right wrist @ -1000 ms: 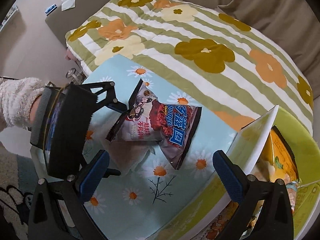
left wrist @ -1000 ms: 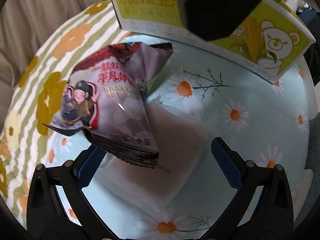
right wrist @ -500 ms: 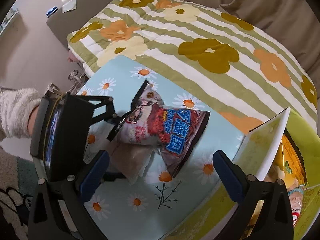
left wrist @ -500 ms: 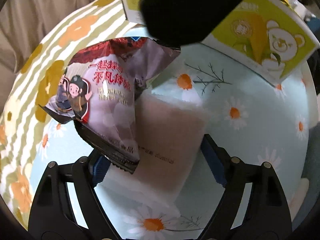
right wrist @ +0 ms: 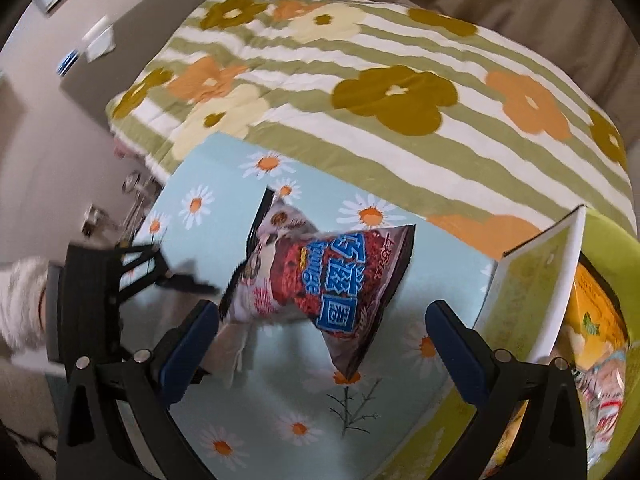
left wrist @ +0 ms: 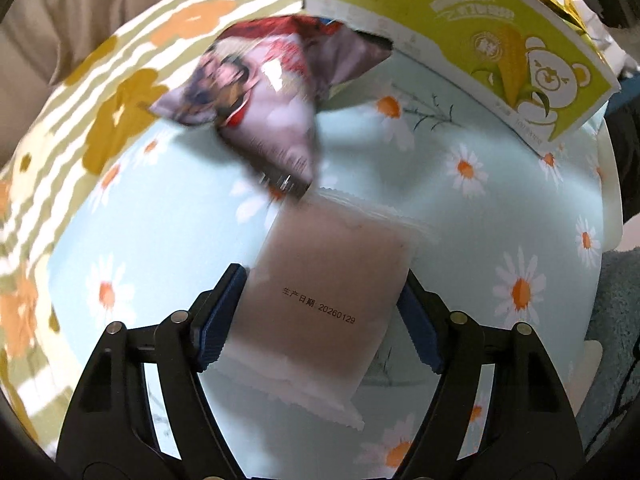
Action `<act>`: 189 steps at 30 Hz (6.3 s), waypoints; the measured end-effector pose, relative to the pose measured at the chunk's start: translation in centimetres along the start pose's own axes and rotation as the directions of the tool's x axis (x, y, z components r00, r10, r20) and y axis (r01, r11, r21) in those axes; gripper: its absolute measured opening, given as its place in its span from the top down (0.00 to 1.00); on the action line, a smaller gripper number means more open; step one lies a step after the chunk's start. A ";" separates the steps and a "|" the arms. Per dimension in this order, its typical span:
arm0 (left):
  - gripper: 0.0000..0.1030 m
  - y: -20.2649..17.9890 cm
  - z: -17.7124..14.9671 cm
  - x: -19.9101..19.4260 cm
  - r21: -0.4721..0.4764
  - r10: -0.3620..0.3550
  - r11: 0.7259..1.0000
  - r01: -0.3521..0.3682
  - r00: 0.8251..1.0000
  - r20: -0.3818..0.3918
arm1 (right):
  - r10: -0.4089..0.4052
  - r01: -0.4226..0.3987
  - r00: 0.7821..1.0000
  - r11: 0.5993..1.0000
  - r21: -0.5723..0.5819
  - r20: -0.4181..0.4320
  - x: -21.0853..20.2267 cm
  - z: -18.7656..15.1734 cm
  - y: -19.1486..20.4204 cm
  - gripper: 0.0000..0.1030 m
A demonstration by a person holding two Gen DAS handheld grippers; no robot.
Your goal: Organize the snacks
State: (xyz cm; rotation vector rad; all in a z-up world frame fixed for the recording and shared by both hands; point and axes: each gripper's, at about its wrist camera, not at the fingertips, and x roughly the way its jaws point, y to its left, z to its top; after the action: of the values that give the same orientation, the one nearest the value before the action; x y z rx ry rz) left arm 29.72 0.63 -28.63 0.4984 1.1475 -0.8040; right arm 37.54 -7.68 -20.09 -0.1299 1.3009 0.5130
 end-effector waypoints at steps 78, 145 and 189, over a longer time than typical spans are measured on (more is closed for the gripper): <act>0.33 -17.0 23.1 -9.9 -0.276 0.079 0.961 -0.016 0.972 0.219 | -0.126 -0.001 0.927 0.941 0.339 0.353 -23.0 -14.7 -18.9 0.28; 0.00 -28.7 -5.3 -32.8 -0.639 0.554 0.745 -0.191 0.711 0.434 | -0.472 0.274 0.631 0.878 0.392 0.616 -32.9 -35.8 7.2 0.01; 0.00 -28.7 -5.0 -33.5 -0.628 0.572 0.750 -0.207 0.680 0.459 | -0.494 0.282 0.615 0.866 0.413 0.615 -33.2 -36.0 7.8 0.01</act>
State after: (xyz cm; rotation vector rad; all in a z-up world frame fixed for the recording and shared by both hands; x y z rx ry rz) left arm -1.74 -3.74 2.34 -0.0186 0.5313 -0.1787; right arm -3.39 -23.84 2.74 0.0245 0.5265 -0.0360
